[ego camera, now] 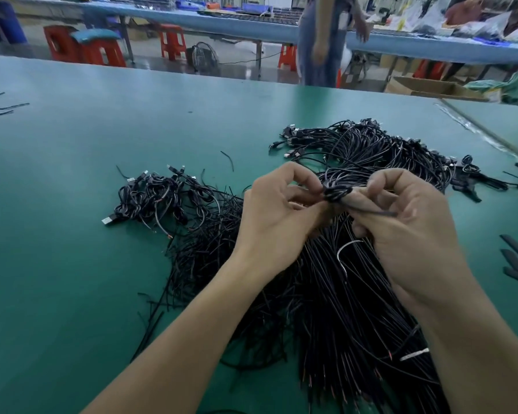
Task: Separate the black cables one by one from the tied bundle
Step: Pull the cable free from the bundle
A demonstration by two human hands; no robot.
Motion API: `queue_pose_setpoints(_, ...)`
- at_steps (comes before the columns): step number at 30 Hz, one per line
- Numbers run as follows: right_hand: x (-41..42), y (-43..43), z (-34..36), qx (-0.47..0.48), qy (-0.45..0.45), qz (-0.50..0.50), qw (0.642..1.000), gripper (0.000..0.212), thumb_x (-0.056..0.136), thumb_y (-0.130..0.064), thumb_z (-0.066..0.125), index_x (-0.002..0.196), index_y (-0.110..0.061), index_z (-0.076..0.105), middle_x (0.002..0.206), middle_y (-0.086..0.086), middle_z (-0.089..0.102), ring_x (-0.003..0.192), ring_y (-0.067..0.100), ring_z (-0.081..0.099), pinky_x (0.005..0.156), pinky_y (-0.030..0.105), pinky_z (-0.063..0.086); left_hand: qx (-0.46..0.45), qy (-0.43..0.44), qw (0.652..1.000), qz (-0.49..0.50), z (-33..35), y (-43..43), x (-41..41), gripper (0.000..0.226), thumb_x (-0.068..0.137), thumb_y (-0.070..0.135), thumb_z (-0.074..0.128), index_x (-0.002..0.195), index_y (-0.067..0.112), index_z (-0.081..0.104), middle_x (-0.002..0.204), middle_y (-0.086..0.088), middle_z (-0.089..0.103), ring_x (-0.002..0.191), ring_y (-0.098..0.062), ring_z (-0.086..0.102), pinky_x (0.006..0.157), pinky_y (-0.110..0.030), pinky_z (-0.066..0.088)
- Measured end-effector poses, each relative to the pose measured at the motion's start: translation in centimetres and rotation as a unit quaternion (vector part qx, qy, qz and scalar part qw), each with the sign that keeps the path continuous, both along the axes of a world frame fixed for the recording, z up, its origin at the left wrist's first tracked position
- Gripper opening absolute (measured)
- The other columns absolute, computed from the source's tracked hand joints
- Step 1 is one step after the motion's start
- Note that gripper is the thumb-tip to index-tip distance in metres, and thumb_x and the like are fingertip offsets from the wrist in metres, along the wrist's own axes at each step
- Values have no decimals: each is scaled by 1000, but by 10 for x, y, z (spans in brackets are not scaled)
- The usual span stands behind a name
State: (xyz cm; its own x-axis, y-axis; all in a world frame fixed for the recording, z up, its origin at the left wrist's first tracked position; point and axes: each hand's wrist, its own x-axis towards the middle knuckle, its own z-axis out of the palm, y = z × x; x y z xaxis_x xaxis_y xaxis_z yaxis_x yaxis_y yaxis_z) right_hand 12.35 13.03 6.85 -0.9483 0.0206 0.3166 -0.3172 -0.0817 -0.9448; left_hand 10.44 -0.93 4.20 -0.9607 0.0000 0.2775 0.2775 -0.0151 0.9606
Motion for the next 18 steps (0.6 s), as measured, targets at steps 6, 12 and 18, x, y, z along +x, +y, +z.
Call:
queue_pose_setpoints(6, -4, -2, -10, 89, 29, -31, 995, 30, 88, 6, 67, 80, -19, 52, 66, -9, 64, 63, 3, 59, 63, 17, 50, 147, -122, 977, -90, 7, -3, -5, 22, 92, 3, 55, 87, 16, 72, 76, -5, 75, 65, -15, 70, 65, -31, 59)
queue_pose_setpoints(12, -2, -1, -8, 76, 22, -33, 996, 31, 87, 4, 68, 78, -18, 48, 60, -12, 61, 54, -1, 50, 54, 13, 43, 151, -59, 981, -110, 2, -5, -8, 50, 71, 11, 81, 116, 18, 63, 95, -7, 77, 88, -19, 72, 91, -36, 55)
queue_pose_setpoints(18, -4, 0, -8, -22, -62, -17, 998, 35, 90, 5, 64, 75, -20, 43, 58, -9, 58, 52, 6, 45, 48, 21, 39, 59, 41, 992, -101, 2, -7, -5, 46, 73, 6, 80, 113, 23, 66, 97, 1, 77, 88, -11, 69, 79, -30, 50)
